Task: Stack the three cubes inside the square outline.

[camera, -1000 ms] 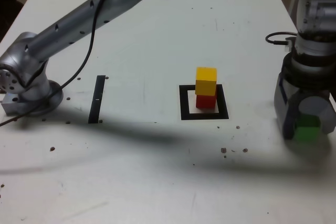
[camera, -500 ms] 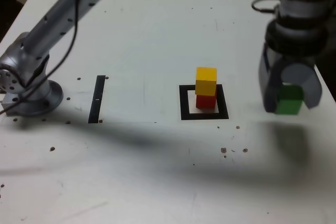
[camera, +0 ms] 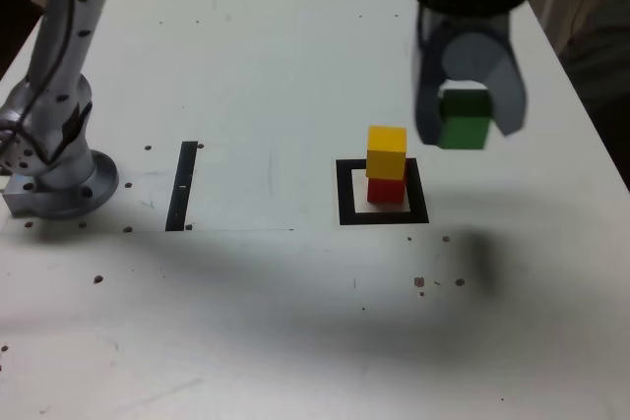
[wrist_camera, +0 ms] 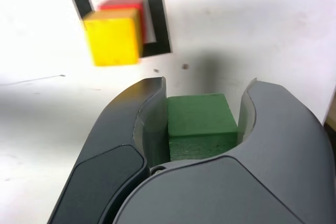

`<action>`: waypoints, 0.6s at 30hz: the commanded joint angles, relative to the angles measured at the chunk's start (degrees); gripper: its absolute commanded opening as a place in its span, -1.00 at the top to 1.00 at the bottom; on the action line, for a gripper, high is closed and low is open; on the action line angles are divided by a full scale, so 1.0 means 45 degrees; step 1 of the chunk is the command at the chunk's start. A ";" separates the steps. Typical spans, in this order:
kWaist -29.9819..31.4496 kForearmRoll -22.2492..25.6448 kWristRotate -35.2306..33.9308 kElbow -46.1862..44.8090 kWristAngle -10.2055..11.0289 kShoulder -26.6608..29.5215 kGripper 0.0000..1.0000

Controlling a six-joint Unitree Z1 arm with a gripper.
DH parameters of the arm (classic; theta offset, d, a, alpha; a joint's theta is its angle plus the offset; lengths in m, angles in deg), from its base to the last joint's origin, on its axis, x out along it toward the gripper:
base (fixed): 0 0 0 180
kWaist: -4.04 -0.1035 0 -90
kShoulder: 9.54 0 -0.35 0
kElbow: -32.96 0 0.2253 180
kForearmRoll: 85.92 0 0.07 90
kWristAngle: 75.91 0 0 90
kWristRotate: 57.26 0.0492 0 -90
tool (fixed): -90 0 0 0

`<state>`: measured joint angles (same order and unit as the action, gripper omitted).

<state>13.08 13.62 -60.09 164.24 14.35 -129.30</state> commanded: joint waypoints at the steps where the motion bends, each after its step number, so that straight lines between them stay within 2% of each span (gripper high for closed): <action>1: -0.0129 -0.0025 0.0226 -0.0364 -0.0058 0.0419 0.56; 9: -0.0589 -0.0147 0.1095 -0.1561 -0.0012 0.1445 0.56; 18: -0.1243 -0.0678 0.1883 -0.2965 0.0058 0.1864 0.55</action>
<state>7.78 11.05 -51.85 151.44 14.52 -121.44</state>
